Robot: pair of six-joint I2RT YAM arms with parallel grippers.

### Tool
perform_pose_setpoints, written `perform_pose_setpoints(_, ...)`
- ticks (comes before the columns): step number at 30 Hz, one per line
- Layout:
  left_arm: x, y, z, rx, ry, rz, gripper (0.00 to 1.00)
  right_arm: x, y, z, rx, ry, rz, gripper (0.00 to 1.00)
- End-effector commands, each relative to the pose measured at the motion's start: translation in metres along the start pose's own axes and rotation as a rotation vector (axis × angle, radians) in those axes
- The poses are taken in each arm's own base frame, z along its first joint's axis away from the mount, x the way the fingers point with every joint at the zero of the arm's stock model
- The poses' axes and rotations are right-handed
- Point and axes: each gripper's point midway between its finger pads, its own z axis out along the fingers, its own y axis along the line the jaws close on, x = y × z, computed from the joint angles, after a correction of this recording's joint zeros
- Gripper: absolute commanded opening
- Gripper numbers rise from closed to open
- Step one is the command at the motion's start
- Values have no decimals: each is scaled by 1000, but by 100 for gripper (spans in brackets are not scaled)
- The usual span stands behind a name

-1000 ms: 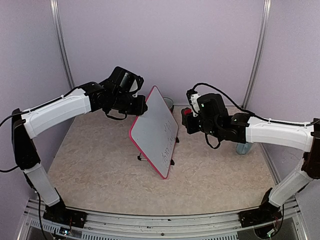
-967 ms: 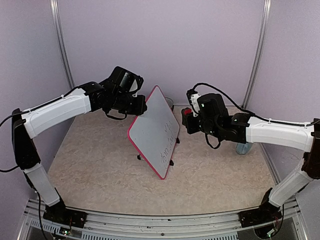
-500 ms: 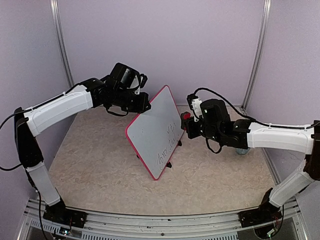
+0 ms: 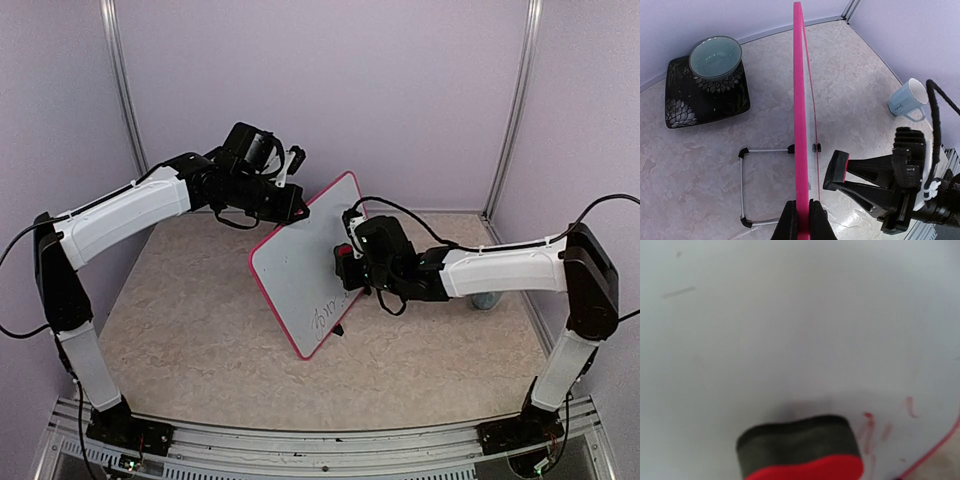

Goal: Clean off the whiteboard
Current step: Erase the whiteboard at the center of the board.

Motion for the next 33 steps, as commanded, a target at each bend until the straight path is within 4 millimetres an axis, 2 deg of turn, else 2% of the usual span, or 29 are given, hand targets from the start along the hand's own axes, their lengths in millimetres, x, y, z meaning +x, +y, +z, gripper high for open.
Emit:
perform_pose_setpoints(1, 37, -5, 11, 40, 130, 58, 0, -12, 8, 13, 29, -42, 61, 22)
perform_pose_setpoints(6, 36, -8, 5, 51, 111, 61, 0, 2, 5, 29, 70, -14, 51, 22)
perform_pose_setpoints(12, 37, -12, 5, 56, 111, 65, 0, 16, 1, 37, 95, 14, 35, 22)
perform_pose_setpoints(16, 40, -12, 8, 53, 118, 64, 0, 13, 1, 36, 90, 9, 33, 22)
perform_pose_setpoints(22, 40, -13, 7, 55, 110, 55, 0, -6, 11, 30, 47, -19, 37, 22)
perform_pose_setpoints(24, 40, -13, 7, 54, 109, 55, 0, -5, 12, 31, 42, -14, 43, 23)
perform_pose_setpoints(27, 40, -14, 6, 54, 108, 54, 0, 9, 9, 40, 54, 25, 40, 23)
perform_pose_setpoints(30, 39, -14, 5, 53, 106, 54, 0, 32, -1, 51, 62, 84, 73, 22)
perform_pose_setpoints(33, 39, -14, 5, 52, 107, 55, 0, 48, -8, 54, 60, 114, 92, 22)
